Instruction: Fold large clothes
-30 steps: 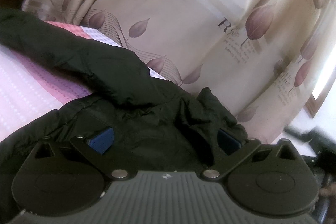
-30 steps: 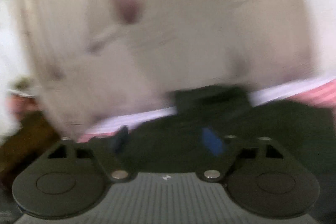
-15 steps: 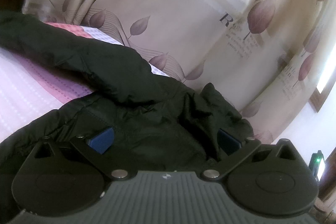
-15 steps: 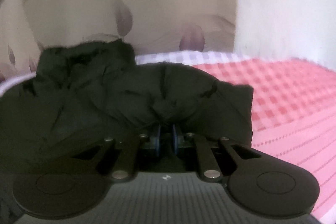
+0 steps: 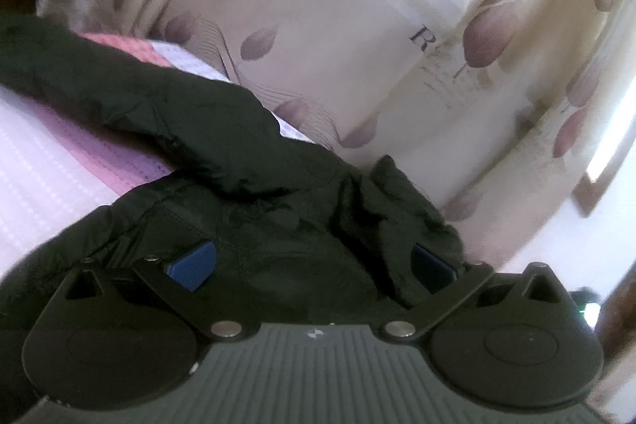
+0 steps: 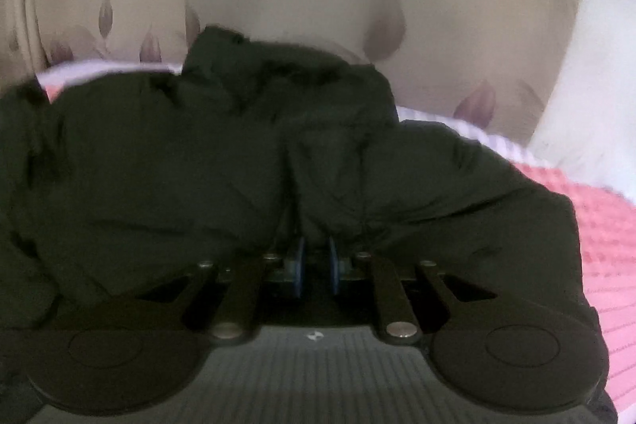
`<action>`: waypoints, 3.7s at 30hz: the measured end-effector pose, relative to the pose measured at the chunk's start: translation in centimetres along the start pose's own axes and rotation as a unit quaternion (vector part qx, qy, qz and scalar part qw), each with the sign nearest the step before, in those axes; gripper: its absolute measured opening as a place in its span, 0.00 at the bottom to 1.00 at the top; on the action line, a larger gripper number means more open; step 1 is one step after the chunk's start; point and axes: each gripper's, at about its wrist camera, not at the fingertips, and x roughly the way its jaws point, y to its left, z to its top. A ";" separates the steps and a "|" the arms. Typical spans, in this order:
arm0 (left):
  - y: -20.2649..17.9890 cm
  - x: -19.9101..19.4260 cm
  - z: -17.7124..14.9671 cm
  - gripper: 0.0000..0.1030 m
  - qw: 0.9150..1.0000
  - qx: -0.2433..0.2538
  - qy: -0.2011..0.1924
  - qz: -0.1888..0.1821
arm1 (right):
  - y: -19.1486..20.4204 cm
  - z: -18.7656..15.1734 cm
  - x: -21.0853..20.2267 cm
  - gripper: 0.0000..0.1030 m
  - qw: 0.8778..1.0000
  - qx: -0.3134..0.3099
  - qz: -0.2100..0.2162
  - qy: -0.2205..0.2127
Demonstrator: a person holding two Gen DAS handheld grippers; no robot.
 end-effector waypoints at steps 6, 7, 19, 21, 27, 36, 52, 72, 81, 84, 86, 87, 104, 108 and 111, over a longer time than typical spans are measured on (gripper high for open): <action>6.6 -5.4 5.5 1.00 0.995 -0.092 -0.035 0.026 | -0.1 0.0 0.0 0.13 1.000 0.004 0.001 0.001; 8.7 -6.0 6.6 1.00 0.992 -0.121 -0.035 0.032 | -0.1 0.1 0.0 0.13 1.000 0.008 0.002 0.001; 25.5 -8.9 15.2 0.87 0.958 -0.268 -0.047 0.091 | 1.2 -0.1 0.0 0.13 0.999 -0.022 -0.029 -0.006; 26.1 -7.7 15.9 0.81 0.959 -0.265 -0.039 0.090 | 1.5 -0.1 0.0 0.13 0.999 -0.030 -0.036 -0.007; 28.0 -5.2 15.9 0.03 0.952 -0.278 -0.039 0.125 | 1.4 -0.1 0.0 0.13 0.999 -0.027 -0.036 -0.007; 19.5 -5.7 19.8 0.03 0.968 -0.186 -0.130 0.110 | -0.2 -0.1 0.0 0.13 1.000 0.023 -0.006 -0.007; -12.3 4.6 17.9 0.03 0.987 0.000 -0.043 -0.155 | -7.5 -2.1 0.0 0.14 0.956 0.251 0.148 -0.027; -17.8 18.1 -5.2 0.44 0.956 0.146 0.153 -0.202 | -10.3 -3.9 0.3 0.18 0.915 0.338 0.213 -0.053; -15.1 15.2 -7.0 0.99 0.962 0.131 0.118 -0.208 | -14.5 -4.4 -0.6 0.96 0.794 0.491 0.350 -0.079; -14.6 15.3 -6.9 0.99 0.963 0.115 0.121 -0.211 | -14.2 -2.1 0.2 0.99 0.802 0.483 0.349 -0.037; -14.7 15.2 -6.9 1.00 0.963 0.114 0.120 -0.212 | -13.2 0.0 0.8 1.00 0.832 0.446 0.330 -0.011; -14.6 15.1 -6.9 1.00 0.963 0.112 0.120 -0.212 | -12.6 0.9 0.9 1.00 0.844 0.427 0.325 -0.004; -9.5 9.5 1.1 0.97 0.988 0.011 0.006 -0.152 | -9.1 2.3 -1.1 0.10 0.981 0.152 0.120 -0.016; -7.1 12.1 4.7 0.94 0.994 -0.022 0.005 -0.107 | -9.6 0.9 0.7 0.10 0.968 0.210 0.138 -0.007; -5.6 15.3 5.6 0.81 0.997 -0.027 0.046 -0.057 | -9.7 -0.5 1.2 0.10 0.959 0.232 0.161 -0.013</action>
